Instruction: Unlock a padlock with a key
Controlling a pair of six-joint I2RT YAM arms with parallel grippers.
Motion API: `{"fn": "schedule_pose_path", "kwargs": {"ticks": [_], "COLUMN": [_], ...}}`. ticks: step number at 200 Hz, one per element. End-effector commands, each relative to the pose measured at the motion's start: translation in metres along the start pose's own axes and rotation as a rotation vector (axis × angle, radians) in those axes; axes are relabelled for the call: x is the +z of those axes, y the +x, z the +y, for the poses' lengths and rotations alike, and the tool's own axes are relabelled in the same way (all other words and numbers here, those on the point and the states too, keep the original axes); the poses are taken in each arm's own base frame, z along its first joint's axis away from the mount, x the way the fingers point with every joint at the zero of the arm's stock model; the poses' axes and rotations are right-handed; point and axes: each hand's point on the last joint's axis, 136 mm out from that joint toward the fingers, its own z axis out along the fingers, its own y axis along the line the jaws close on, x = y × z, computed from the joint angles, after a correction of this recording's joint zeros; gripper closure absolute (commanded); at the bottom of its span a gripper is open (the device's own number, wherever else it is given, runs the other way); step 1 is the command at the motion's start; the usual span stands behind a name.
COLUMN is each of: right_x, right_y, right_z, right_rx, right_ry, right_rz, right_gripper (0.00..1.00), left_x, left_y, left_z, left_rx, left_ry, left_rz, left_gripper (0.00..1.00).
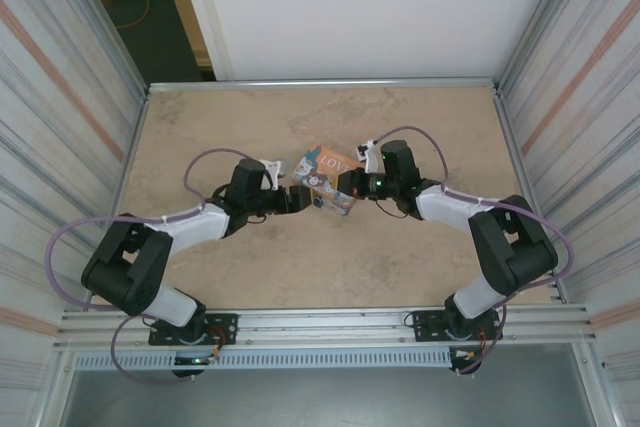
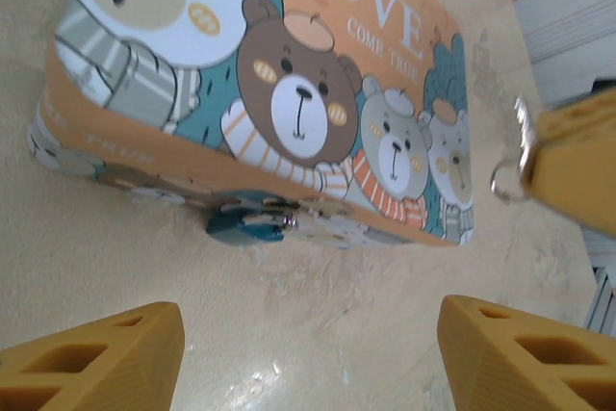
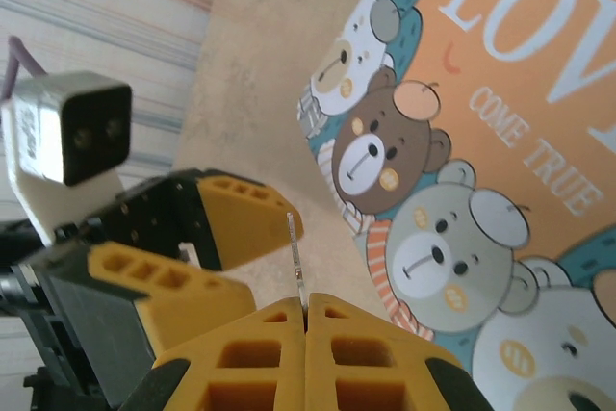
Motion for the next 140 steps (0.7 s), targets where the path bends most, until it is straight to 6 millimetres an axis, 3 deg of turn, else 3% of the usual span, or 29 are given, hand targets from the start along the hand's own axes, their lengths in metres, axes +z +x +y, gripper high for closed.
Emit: {"fn": "schedule_pose_path", "kwargs": {"ticks": [1, 45, 98, 140], "right_x": [0.011, 0.026, 0.027, 0.027], "right_y": [-0.012, -0.011, 0.002, 0.007], "right_z": [0.002, -0.015, -0.036, -0.039], "right_rx": [0.003, 0.031, 0.057, 0.054], "right_ry": [-0.017, 0.001, 0.062, 0.078], "right_rz": [-0.027, -0.006, 0.014, 0.030], "right_gripper": [1.00, 1.00, 1.00, 1.00], "left_x": [0.001, 0.012, 0.031, 0.046], "left_y": [0.004, 0.002, 0.003, 0.004], "left_z": [0.001, -0.004, -0.003, -0.006], "left_rx": [0.046, 0.102, 0.151, 0.171], "left_ry": [0.000, 0.036, 0.052, 0.082], "left_rz": [-0.004, -0.027, -0.019, -0.020], "left_gripper": [0.29, 0.32, 0.34, 0.39]}}
